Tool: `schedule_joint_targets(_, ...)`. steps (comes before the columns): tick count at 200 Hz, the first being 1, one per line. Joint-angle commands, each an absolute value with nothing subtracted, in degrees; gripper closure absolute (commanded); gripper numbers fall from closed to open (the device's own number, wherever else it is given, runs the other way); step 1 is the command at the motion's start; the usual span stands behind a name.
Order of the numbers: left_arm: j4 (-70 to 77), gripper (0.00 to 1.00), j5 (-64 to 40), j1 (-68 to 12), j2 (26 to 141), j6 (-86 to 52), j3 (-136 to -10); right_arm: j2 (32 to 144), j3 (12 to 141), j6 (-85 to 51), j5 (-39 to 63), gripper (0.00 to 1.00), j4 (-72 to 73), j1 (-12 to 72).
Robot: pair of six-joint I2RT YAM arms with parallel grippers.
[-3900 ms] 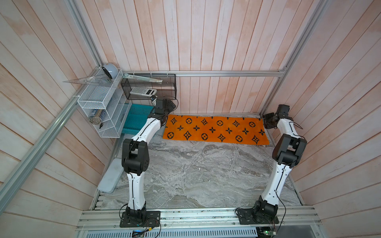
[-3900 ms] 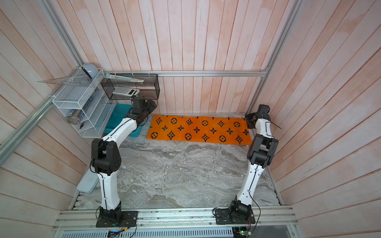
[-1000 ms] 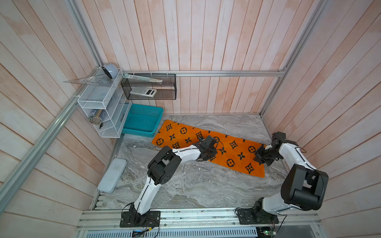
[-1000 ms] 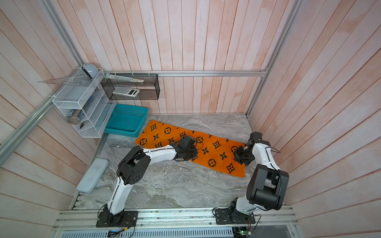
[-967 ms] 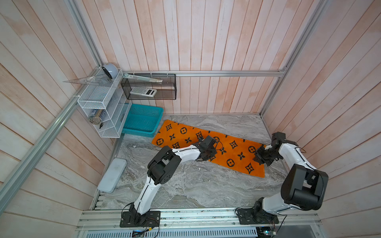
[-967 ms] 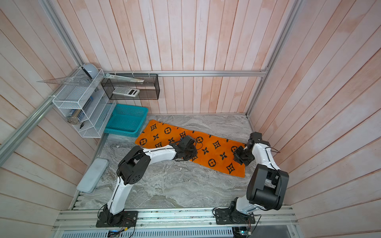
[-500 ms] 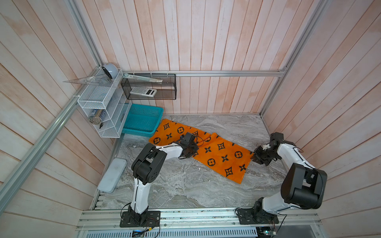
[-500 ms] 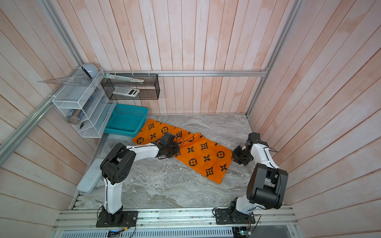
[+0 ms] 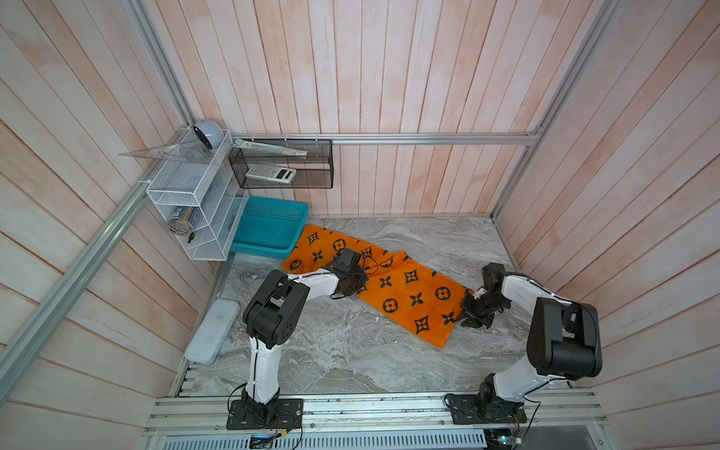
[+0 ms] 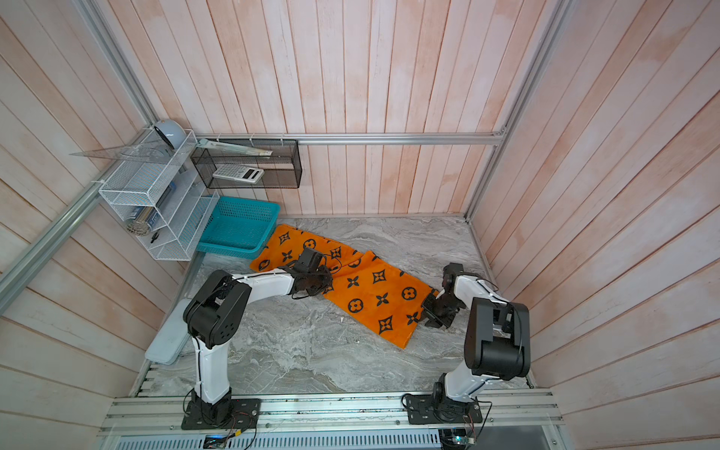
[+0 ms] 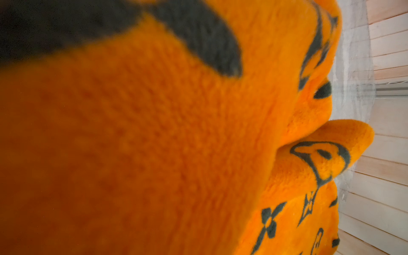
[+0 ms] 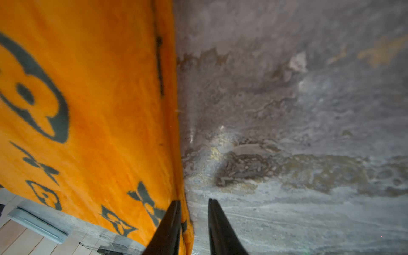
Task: Roll up the pillowcase
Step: Adjust the pillowcase at the center of the board.
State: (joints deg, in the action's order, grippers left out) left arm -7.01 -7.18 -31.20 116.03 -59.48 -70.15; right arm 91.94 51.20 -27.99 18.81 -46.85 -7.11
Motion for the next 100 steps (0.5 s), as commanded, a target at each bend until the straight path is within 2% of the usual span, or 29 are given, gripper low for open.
schedule_joint_targets(1, -14.8, 1.0, -4.2, -30.2, 117.2, -58.1, -66.9, 92.4, 51.0, -26.8, 17.5, 0.7, -47.3, -7.0)
schedule_joint_targets(35, -14.6, 1.0, -4.8, -30.2, 117.5, -58.2, -66.7, 91.9, 51.2, -27.5, 19.3, 0.63, -46.1, -5.9)
schedule_joint_targets(100, -14.5, 1.0, -5.3, -30.2, 117.8, -58.3, -67.7, 91.9, 49.5, -28.2, 18.9, 0.63, -44.5, -3.9)
